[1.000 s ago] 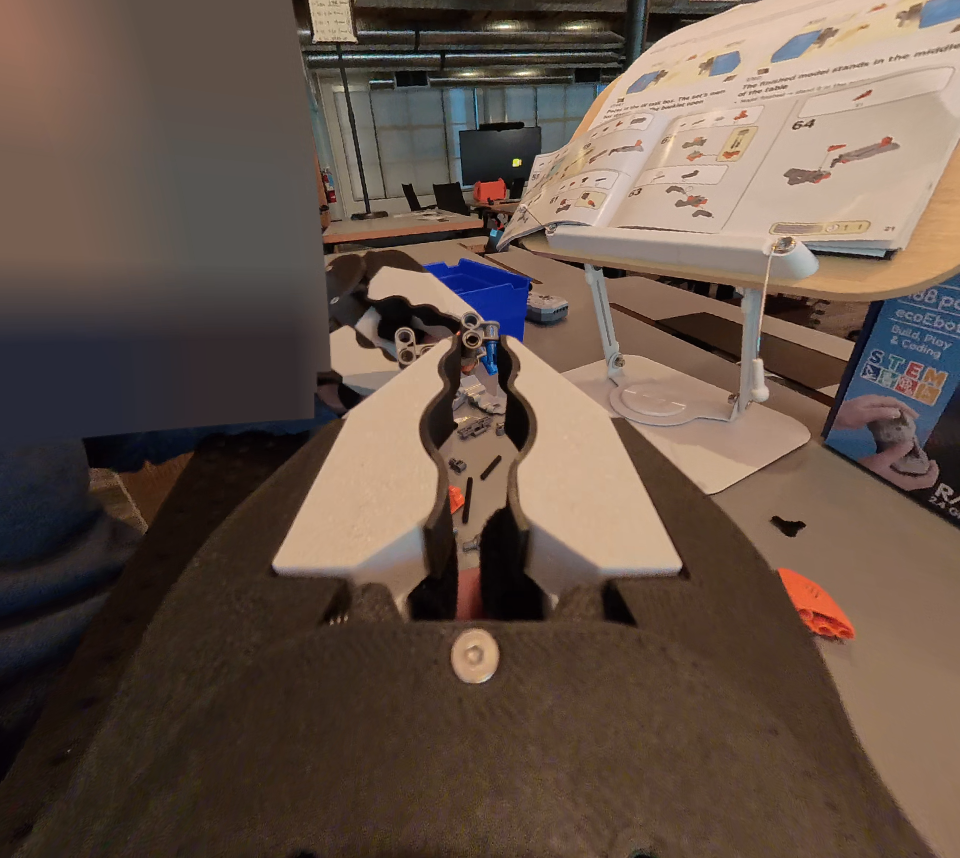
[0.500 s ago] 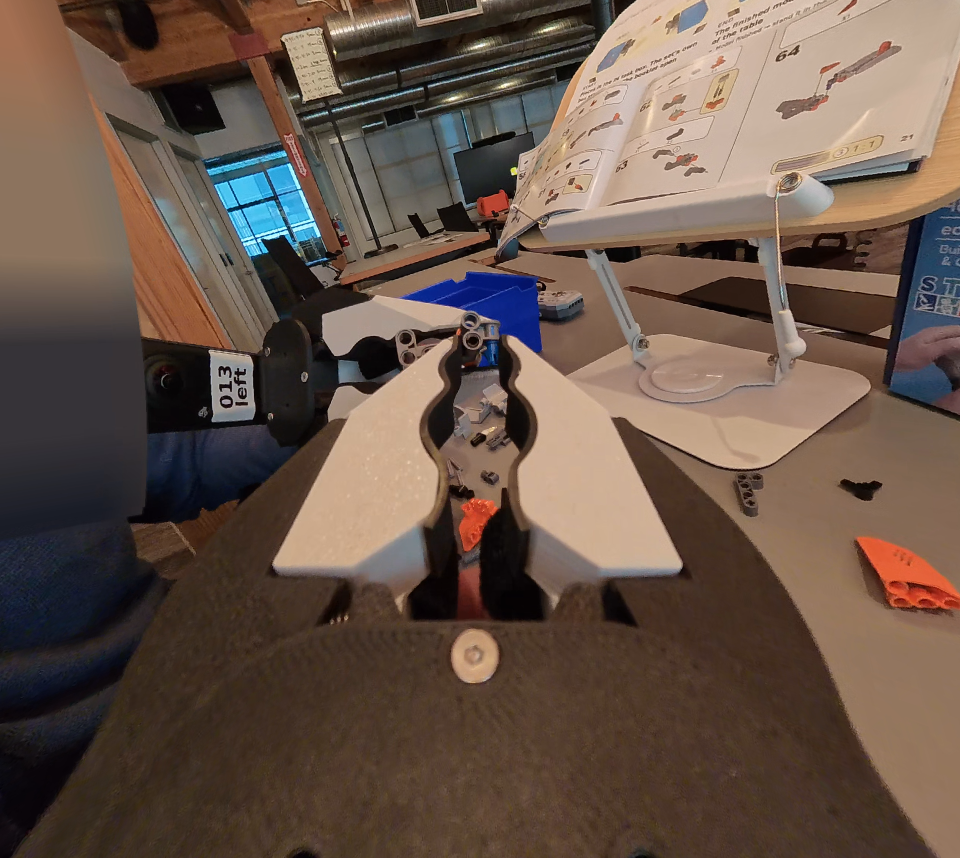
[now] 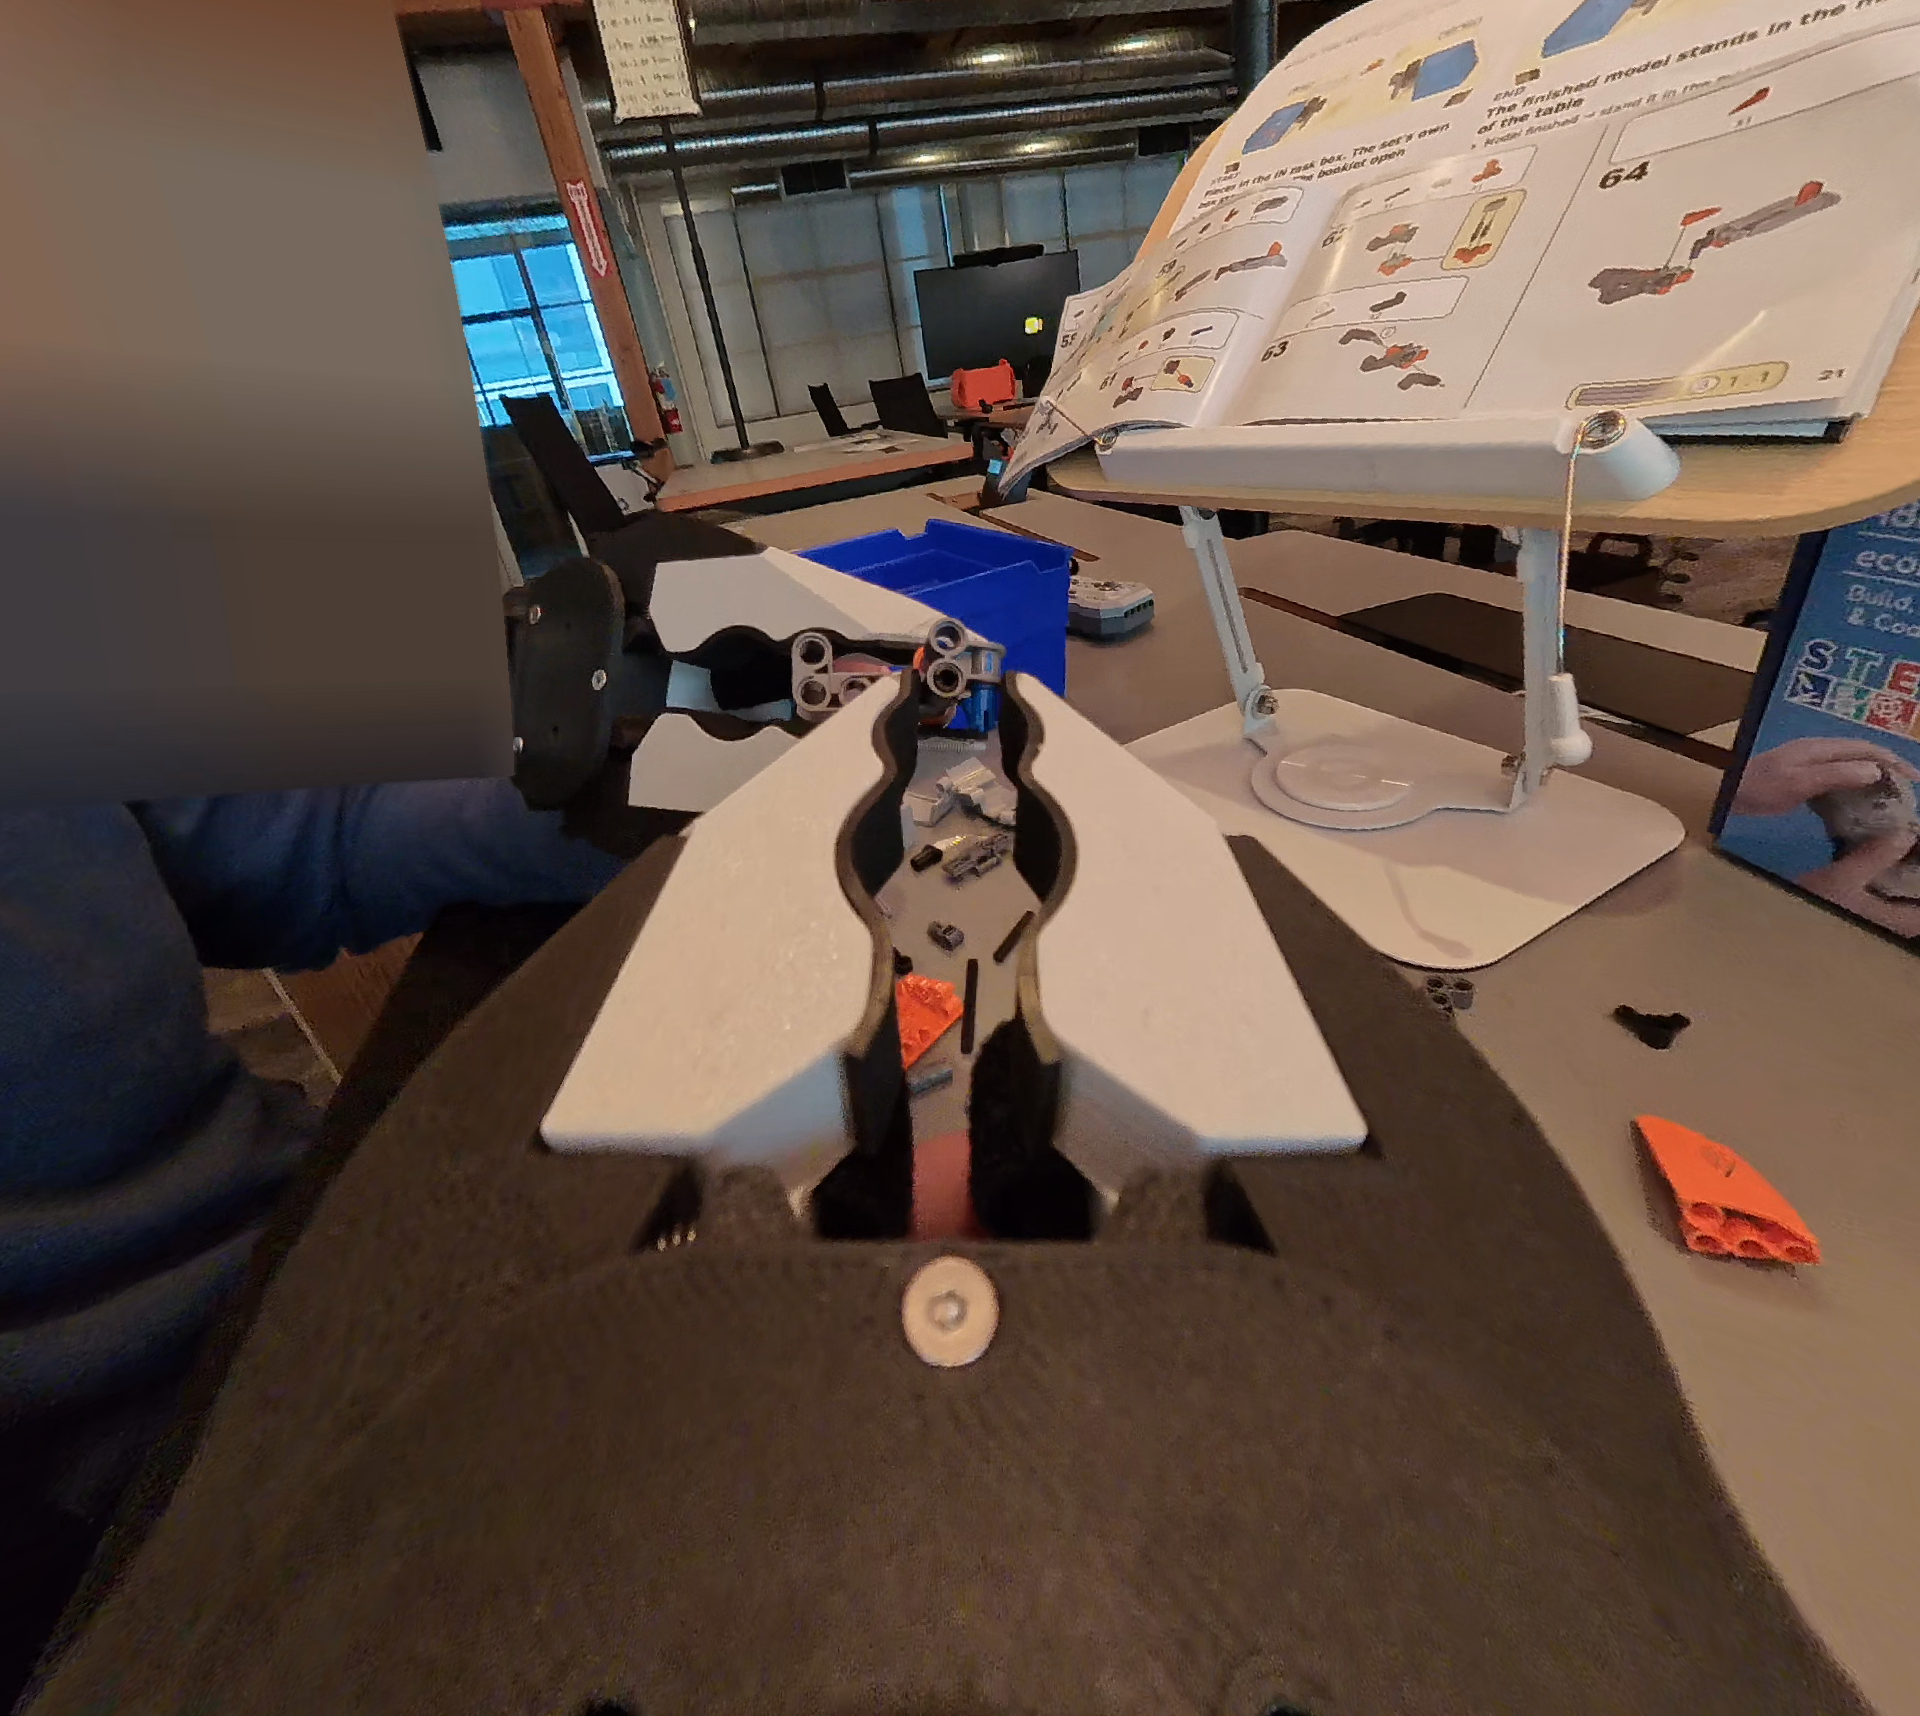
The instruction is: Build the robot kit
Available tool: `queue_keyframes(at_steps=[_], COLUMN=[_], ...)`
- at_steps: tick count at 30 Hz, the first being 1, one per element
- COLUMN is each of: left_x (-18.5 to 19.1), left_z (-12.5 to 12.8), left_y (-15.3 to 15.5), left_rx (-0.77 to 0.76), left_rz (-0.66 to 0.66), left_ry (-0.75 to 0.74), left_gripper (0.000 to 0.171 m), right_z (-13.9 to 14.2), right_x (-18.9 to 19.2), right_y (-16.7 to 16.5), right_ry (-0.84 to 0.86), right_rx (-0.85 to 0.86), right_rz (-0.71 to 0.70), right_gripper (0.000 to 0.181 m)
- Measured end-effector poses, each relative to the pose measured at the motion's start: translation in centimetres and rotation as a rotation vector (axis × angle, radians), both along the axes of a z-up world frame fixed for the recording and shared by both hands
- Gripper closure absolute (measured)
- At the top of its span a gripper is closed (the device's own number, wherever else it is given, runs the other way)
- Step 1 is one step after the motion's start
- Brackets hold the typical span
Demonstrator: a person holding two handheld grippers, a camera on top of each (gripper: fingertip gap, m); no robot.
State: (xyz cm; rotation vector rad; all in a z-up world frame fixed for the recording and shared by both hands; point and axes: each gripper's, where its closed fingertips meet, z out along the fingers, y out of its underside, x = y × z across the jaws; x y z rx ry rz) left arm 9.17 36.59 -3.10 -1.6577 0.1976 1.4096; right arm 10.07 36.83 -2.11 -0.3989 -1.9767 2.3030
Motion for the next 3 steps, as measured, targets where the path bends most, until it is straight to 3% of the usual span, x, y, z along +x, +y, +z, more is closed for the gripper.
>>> queue_keyframes(at_steps=[3], left_x=[0.10], left_z=[-0.06], left_y=[0.01], left_rx=[-0.003], left_rz=[-0.007], left_ry=[-0.009], left_gripper=[0.159], right_z=[-0.06], right_x=[0.10], right_y=[0.00], right_ry=[0.012], right_rx=[0.007], right_rz=[0.004], right_gripper=[0.168])
